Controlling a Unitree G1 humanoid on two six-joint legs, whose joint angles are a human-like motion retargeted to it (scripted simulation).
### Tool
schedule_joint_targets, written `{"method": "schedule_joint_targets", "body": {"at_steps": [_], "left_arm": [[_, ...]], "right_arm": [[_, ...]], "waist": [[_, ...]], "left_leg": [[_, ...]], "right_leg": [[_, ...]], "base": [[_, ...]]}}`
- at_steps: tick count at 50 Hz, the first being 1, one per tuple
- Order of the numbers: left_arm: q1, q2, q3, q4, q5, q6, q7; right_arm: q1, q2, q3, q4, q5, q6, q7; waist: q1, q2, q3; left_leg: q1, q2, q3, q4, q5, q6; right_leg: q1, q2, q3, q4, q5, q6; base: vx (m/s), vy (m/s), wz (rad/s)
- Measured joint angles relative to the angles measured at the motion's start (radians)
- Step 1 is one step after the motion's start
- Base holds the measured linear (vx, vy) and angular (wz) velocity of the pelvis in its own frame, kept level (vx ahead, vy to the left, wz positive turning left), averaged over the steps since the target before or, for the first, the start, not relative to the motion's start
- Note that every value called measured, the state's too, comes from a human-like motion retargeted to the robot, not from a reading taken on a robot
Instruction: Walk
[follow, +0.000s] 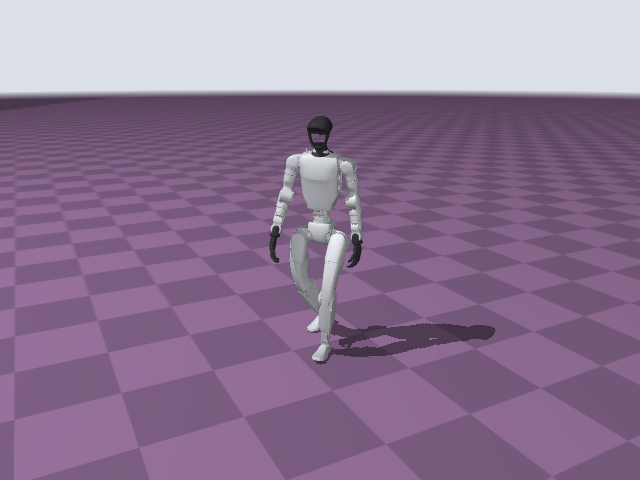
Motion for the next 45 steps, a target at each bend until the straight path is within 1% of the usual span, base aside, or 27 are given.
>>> {"method": "schedule_joint_targets", "body": {"at_steps": [3, 5, 7, 8, 10, 12, 13, 15, 17, 19, 20, 23, 27, 30, 33, 35, 37, 39, 41, 42, 43, 45], "left_arm": [[-0.014, 0.003, -0.010, 0.017, -0.011, 0.003, -0.010], [-0.029, 0.007, -0.019, 0.027, -0.016, 0.005, -0.014], [-0.051, 0.015, -0.028, 0.034, -0.015, 0.008, -0.014], [-0.064, 0.021, -0.034, 0.036, -0.011, 0.010, -0.011], [-0.094, 0.035, -0.046, 0.039, -0.001, 0.015, -0.001], [-0.148, 0.053, -0.049, 0.050, 0.010, 0.022, 0.010], [-0.159, 0.057, -0.057, 0.049, 0.014, 0.024, 0.018], [-0.212, 0.074, -0.057, 0.054, 0.015, 0.030, 0.032], [-0.240, 0.077, -0.066, 0.045, 0.016, 0.026, 0.045], [-0.286, 0.087, -0.069, 0.038, 0.015, 0.023, 0.053], [-0.299, 0.088, -0.075, 0.030, 0.015, 0.019, 0.057], [-0.347, 0.094, -0.092, 0.003, 0.020, 0.004, 0.062], [-0.380, 0.098, -0.119, -0.046, 0.037, -0.017, 0.054], [-0.377, 0.093, -0.136, -0.085, 0.053, -0.028, 0.047], [-0.348, 0.080, -0.138, -0.121, 0.061, -0.031, 0.039], [-0.315, 0.065, -0.138, -0.135, 0.062, -0.033, 0.034], [-0.274, 0.048, -0.141, -0.135, 0.069, -0.032, 0.031], [-0.234, 0.031, -0.146, -0.122, 0.088, -0.029, 0.024], [-0.199, 0.022, -0.151, -0.104, 0.113, -0.025, 0.015], [-0.185, 0.019, -0.153, -0.095, 0.125, -0.022, 0.010], [-0.172, 0.018, -0.156, -0.086, 0.136, -0.019, 0.005], [-0.140, 0.016, -0.159, -0.070, 0.152, -0.013, 0.001]], "right_arm": [[0.037, -0.002, -0.011, 0.019, 0.023, 0.002, 0.006], [0.062, -0.005, -0.018, 0.034, 0.039, 0.006, 0.015], [0.079, -0.009, -0.023, 0.047, 0.052, 0.009, 0.025], [0.086, -0.011, -0.026, 0.053, 0.057, 0.011, 0.030], [0.096, -0.013, -0.030, 0.062, 0.067, 0.013, 0.035], [0.088, -0.014, -0.031, 0.073, 0.076, 0.012, 0.038], [0.100, -0.012, -0.031, 0.073, 0.080, 0.011, 0.035], [0.099, -0.009, -0.026, 0.071, 0.090, 0.009, 0.032], [0.117, -0.001, -0.021, 0.067, 0.095, 0.007, 0.028], [0.117, 0.007, -0.015, 0.059, 0.100, 0.007, 0.027], [0.123, 0.011, -0.013, 0.056, 0.102, 0.007, 0.026], [0.122, 0.023, -0.005, 0.052, 0.102, 0.011, 0.025], [0.119, 0.037, 0.001, 0.042, 0.093, 0.017, 0.023], [0.121, 0.043, -0.002, 0.033, 0.085, 0.020, 0.017], [0.116, 0.042, -0.014, 0.033, 0.082, 0.024, 0.003], [0.113, 0.038, -0.021, 0.037, 0.082, 0.026, -0.011], [0.112, 0.032, -0.022, 0.038, 0.083, 0.026, -0.023], [0.109, 0.023, -0.020, 0.037, 0.084, 0.025, -0.030], [0.105, 0.015, -0.018, 0.028, 0.082, 0.023, -0.032], [0.101, 0.011, -0.017, 0.022, 0.079, 0.021, -0.032], [0.096, 0.006, -0.016, 0.017, 0.074, 0.020, -0.031], [0.093, 0.002, -0.012, 0.004, 0.062, 0.015, -0.034]], "waist": [[-0.035, -0.045, -0.008], [-0.068, -0.086, -0.011], [-0.103, -0.130, -0.013], [-0.122, -0.150, -0.013], [-0.161, -0.184, -0.014], [-0.197, -0.203, -0.008], [-0.216, -0.214, -0.008], [-0.248, -0.198, 0.005], [-0.273, -0.209, 0.012], [-0.293, -0.188, 0.030], [-0.301, -0.191, 0.034], [-0.311, -0.155, 0.058], [-0.309, -0.114, 0.066], [-0.304, -0.106, 0.062], [-0.305, -0.069, 0.063], [-0.305, -0.035, 0.068], [-0.306, 0.010, 0.074], [-0.304, 0.070, 0.081], [-0.293, 0.118, 0.083], [-0.286, 0.135, 0.084], [-0.278, 0.145, 0.086], [-0.255, 0.159, 0.091]], "left_leg": [[0.054, -0.070, 0.001, 0.002, 0.014, 0.020], [0.098, -0.141, -0.012, -0.014, 0.012, 0.037], [0.152, -0.212, -0.031, -0.050, 0.015, 0.053], [0.182, -0.245, -0.044, -0.073, 0.018, 0.059], [0.244, -0.301, -0.080, -0.124, 0.027, 0.065], [0.362, -0.333, -0.142, -0.282, 0.086, 0.062], [0.389, -0.349, -0.163, -0.283, 0.079, 0.060], [0.475, -0.329, -0.220, -0.356, 0.088, 0.050], [0.529, -0.341, -0.259, -0.361, 0.070, 0.048], [0.596, -0.309, -0.301, -0.393, 0.057, 0.045], [0.621, -0.310, -0.317, -0.390, 0.045, 0.047], [0.691, -0.257, -0.355, -0.389, 0.004, 0.046], [0.736, -0.213, -0.385, -0.350, -0.057, 0.044], [0.759, -0.221, -0.405, -0.291, -0.103, 0.041], [0.776, -0.201, -0.414, -0.172, -0.143, 0.019], [0.776, -0.180, -0.411, -0.053, -0.142, -0.016], [0.751, -0.137, -0.381, 0.105, -0.061, -0.085], [0.697, -0.083, -0.361, 0.289, 0.060, -0.172], [0.632, -0.054, -0.353, 0.452, 0.185, -0.252], [0.596, -0.043, -0.341, 0.527, 0.237, -0.277], [0.557, -0.032, -0.317, 0.596, 0.270, -0.277], [0.482, 0.013, -0.283, 0.723, 0.268, -0.276]], "right_leg": [[-0.026, -0.065, 0.037, 0.185, 0.036, 0.023], [-0.071, -0.118, 0.086, 0.356, 0.082, 0.047], [-0.135, -0.190, 0.121, 0.550, 0.142, 0.051], [-0.170, -0.222, 0.140, 0.638, 0.166, 0.046], [-0.241, -0.269, 0.177, 0.777, 0.175, 0.027], [-0.319, -0.286, 0.213, 0.848, 0.144, 0.001], [-0.347, -0.294, 0.222, 0.868, 0.113, -0.010], [-0.406, -0.258, 0.223, 0.851, 0.076, -0.035], [-0.459, -0.246, 0.232, 0.808, 0.043, -0.039], [-0.503, -0.191, 0.219, 0.717, 0.042, -0.035], [-0.525, -0.178, 0.220, 0.673, 0.041, -0.027], [-0.557, -0.086, 0.191, 0.462, 0.080, 0.007], [-0.567, 0.022, 0.161, 0.139, 0.154, 0.064], [-0.584, 0.049, 0.163, 0.063, 0.175, 0.082], [-0.561, 0.082, 0.153, 0.087, 0.219, 0.060], [-0.539, 0.108, 0.147, 0.137, 0.239, 0.034], [-0.504, 0.145, 0.137, 0.169, 0.240, 0.005], [-0.454, 0.202, 0.122, 0.153, 0.234, -0.032], [-0.408, 0.250, 0.119, 0.124, 0.225, -0.065], [-0.382, 0.267, 0.120, 0.107, 0.218, -0.077], [-0.356, 0.275, 0.124, 0.094, 0.207, -0.083], [-0.311, 0.296, 0.129, 0.093, 0.175, -0.095]], "base": [[0.40, 0.09, 1.04], [0.40, 0.07, 1.14], [0.41, 0.05, 1.08], [0.43, 0.04, 1.08], [0.45, 0.04, 1.06], [0.48, 0.03, 1.00], [0.49, 0.02, 1.01], [0.51, 0.02, 0.92], [0.52, 0.03, 0.86], [0.54, 0.03, 0.74], [0.56, 0.03, 0.68], [0.58, 0.03, 0.53], [0.60, 0.01, 0.32], [0.62, -0.01, 0.33], [0.63, -0.02, 0.45], [0.61, -0.03, 0.43], [0.57, -0.03, 0.45], [0.53, -0.03, 0.33], [0.52, -0.02, 0.14], [0.53, 0.02, 0.13], [0.53, 0.00, 0.14], [0.52, -0.05, 0.09]]}}
